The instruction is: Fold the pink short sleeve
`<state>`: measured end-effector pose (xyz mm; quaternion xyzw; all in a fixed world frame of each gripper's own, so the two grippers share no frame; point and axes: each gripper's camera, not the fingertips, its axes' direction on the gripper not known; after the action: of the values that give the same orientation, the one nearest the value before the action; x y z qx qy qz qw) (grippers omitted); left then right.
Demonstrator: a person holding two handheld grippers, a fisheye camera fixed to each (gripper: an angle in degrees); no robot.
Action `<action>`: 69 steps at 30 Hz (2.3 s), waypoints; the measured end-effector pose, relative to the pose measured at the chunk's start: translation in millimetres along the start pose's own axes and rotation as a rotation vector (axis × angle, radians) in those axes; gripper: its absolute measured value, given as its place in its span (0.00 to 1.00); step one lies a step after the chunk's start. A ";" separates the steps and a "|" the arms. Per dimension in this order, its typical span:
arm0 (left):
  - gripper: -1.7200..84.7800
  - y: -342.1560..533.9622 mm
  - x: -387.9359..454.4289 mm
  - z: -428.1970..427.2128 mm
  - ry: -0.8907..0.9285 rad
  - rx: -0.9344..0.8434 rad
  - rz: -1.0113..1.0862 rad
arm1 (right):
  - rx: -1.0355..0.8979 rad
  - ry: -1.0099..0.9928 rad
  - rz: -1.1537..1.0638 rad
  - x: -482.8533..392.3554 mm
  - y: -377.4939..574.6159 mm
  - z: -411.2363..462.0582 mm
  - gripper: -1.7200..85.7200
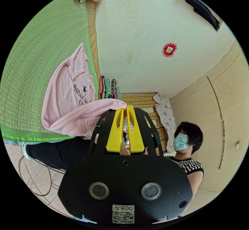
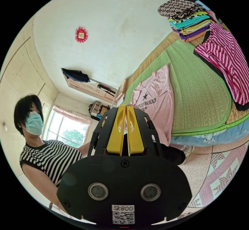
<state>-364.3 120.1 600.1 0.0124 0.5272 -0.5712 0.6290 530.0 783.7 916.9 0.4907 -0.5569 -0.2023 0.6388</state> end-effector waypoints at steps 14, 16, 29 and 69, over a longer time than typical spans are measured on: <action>0.04 -91.7 49.1 51.5 -0.022 0.044 0.027 | -0.057 0.030 -0.013 43.2 -129.3 39.9 0.02; 0.04 -104.5 55.7 58.0 -0.029 0.048 0.031 | -0.061 0.030 -0.015 49.7 -146.0 45.8 0.02; 0.04 -192.6 82.6 117.5 -0.108 0.040 0.010 | -0.080 0.048 0.015 106.4 -243.8 83.0 0.02; 0.12 -200.3 179.1 319.3 -0.563 -0.024 0.071 | -0.133 0.333 0.155 221.2 -309.3 217.3 0.09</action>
<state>-340.9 -273.1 737.9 -0.1356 0.3375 -0.5234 0.7705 487.3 383.3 744.6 0.4299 -0.4650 -0.1049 0.7668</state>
